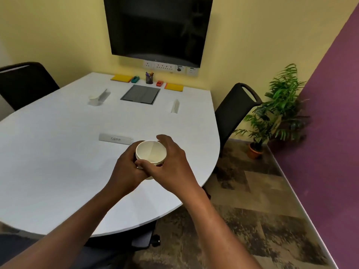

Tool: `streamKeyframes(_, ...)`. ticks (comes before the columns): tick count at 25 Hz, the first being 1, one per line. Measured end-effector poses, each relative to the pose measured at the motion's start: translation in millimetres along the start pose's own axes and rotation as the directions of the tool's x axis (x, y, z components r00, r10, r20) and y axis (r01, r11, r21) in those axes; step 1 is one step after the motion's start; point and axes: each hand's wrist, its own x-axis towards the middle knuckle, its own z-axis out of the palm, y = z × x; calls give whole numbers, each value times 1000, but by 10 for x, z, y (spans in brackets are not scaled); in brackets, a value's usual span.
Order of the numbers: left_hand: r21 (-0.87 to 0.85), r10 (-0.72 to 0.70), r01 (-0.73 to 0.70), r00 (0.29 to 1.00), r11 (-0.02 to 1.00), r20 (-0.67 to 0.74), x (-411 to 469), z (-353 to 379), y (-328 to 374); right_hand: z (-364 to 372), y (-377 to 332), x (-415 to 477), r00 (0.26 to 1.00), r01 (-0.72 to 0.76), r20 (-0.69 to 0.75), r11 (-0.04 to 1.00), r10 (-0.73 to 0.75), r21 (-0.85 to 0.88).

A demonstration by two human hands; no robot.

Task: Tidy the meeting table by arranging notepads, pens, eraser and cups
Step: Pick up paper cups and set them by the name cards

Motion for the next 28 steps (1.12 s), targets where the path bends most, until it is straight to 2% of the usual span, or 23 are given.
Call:
streamKeyframes(5,-3,-78,78,996,997,-47,713,65,-286,35,248,785,1000,5,21,1000,-6,31)
streamKeyframes(9,32,-154,159,982,987,-107,1073,90,-597,95,370,1319,1000,-19,-17,991,21,130)
streamKeyframes(12,52,-209,226,951,973,-229,1302,85,-772,181,438,1749,999,14,-50,987,-6,161)
streamKeyframes(15,83,-204,260,887,962,-414,1517,22,-936,367,648,2301,997,11,-71,988,0,156)
streamKeyframes(17,109,-175,264,843,958,-508,1613,-61,-992,564,893,2684,999,-25,-20,992,27,120)
streamKeyframes(22,99,-175,306,748,947,-641,1877,-268,-1087,1171,1672,3389,964,-137,230,991,132,7)
streamKeyframes(25,80,-187,329,701,941,-688,2183,-244,-1183,1555,2055,3714,921,-132,359,988,154,-86)
streamKeyframes(28,70,-196,347,673,935,-713,2409,-157,-1314,1852,2337,3949,888,-116,427,981,173,-155)
